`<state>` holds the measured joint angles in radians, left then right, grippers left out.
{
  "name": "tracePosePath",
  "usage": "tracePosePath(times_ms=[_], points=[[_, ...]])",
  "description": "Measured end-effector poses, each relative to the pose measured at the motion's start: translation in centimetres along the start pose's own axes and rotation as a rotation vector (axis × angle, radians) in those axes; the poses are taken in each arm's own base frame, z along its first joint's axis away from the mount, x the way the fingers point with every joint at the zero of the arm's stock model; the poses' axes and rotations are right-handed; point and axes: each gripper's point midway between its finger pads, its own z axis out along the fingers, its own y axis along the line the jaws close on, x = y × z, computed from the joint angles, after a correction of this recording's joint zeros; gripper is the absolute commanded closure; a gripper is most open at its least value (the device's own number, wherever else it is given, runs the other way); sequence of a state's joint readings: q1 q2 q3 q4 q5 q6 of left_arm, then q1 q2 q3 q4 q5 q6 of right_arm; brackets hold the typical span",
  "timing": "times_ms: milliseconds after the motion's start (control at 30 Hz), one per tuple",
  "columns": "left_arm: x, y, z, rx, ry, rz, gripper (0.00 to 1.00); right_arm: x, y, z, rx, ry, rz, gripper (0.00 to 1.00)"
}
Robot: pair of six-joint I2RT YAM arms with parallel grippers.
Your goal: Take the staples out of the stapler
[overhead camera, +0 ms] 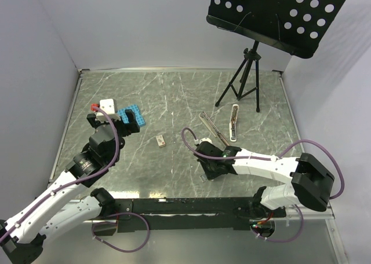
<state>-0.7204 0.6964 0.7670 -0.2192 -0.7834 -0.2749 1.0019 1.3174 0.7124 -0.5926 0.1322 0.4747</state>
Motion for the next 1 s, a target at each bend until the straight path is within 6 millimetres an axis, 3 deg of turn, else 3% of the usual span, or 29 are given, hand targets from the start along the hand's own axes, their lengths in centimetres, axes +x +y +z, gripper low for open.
tracePosePath(times_ms=[767, 1000], points=[[0.21, -0.05, 0.09, -0.001, 0.006, 0.006, 0.01, 0.34, -0.15, 0.15, 0.012, 0.020, -0.005, 0.83], [0.12, -0.02, 0.04, -0.001, 0.004, 0.004, 0.00, 0.49, -0.21, 0.38, 0.020, 0.032, -0.008, 0.74]])
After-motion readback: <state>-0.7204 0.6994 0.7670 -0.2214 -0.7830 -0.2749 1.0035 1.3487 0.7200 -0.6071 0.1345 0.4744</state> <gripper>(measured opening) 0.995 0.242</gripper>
